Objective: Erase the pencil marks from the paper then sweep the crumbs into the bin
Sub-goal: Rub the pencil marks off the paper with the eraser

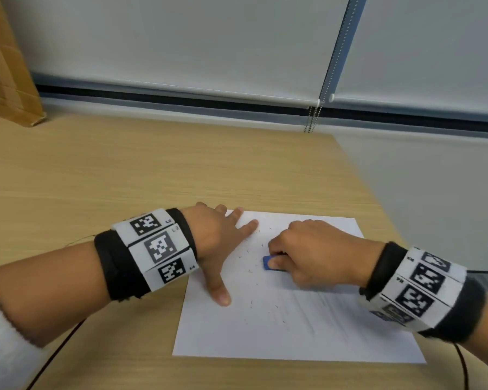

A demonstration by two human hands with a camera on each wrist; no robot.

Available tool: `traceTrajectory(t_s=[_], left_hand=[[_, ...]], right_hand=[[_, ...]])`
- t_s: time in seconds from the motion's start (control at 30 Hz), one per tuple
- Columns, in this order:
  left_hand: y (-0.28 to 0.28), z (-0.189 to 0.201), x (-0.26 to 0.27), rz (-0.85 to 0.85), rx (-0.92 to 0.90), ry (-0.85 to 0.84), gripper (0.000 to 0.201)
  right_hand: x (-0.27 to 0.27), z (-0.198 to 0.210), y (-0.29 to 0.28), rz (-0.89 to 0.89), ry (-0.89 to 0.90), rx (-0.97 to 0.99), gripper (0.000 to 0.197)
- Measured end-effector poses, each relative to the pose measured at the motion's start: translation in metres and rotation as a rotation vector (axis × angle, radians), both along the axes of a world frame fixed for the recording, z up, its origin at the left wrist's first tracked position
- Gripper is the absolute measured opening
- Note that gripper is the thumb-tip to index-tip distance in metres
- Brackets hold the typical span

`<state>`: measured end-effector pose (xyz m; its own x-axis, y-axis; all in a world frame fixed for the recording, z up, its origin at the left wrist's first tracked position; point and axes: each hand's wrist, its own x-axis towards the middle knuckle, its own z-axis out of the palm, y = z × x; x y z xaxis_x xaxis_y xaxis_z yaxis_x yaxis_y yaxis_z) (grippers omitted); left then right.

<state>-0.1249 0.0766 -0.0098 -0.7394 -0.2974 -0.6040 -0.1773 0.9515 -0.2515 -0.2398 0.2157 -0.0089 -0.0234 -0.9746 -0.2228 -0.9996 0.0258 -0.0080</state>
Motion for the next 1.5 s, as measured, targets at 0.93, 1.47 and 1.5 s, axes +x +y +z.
traceTrajectory(t_s=[0.93, 1.47, 1.5], left_hand=[[0.001, 0.004, -0.001, 0.015, 0.020, -0.013, 0.141], [0.001, 0.001, -0.002, 0.007, -0.001, -0.012, 0.141], [0.002, 0.002, -0.003, 0.010, 0.000, -0.017, 0.141]], right_hand=[[0.009, 0.011, 0.021, 0.124, -0.004, 0.278, 0.026], [0.014, 0.007, 0.020, 0.123, 0.051, 0.138, 0.024], [0.014, 0.007, 0.026, 0.131, 0.041, 0.172, 0.024]])
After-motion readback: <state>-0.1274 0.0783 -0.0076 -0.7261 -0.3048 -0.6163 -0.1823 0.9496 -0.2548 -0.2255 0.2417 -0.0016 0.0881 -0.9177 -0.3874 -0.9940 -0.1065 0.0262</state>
